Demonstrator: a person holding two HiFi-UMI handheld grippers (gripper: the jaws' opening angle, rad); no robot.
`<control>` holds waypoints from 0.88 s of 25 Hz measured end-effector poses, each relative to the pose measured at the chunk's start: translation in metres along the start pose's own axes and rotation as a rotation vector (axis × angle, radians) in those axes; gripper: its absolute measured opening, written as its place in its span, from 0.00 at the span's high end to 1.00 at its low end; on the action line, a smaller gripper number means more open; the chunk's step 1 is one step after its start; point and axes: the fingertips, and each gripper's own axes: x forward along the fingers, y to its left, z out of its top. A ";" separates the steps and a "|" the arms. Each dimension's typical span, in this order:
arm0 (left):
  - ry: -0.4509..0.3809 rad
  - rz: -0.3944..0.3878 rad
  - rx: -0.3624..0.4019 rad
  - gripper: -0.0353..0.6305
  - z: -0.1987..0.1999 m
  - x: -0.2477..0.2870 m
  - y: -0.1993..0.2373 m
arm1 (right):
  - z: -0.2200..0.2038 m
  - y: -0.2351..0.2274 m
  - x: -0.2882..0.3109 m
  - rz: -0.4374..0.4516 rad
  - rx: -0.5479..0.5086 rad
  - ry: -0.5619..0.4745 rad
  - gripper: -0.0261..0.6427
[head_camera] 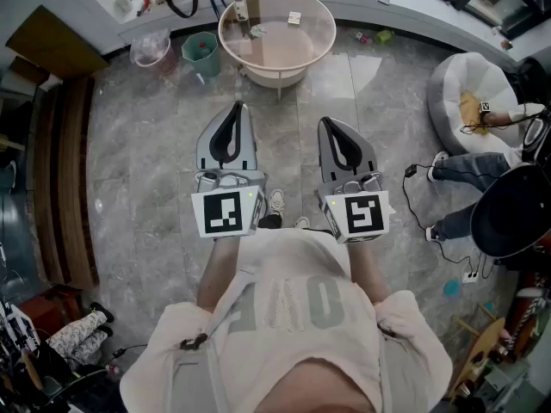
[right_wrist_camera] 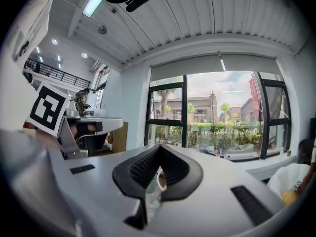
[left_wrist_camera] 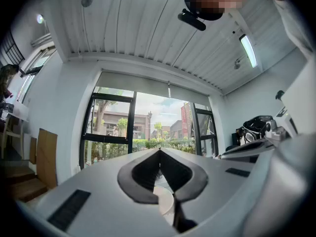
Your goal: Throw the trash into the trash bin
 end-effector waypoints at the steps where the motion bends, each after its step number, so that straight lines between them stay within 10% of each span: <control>1: -0.002 -0.001 -0.002 0.93 -0.001 0.002 0.005 | -0.001 0.004 0.005 0.001 -0.003 0.002 0.94; 22: -0.021 -0.017 -0.068 0.93 -0.017 0.034 0.083 | -0.004 0.030 0.060 -0.030 -0.030 0.043 0.94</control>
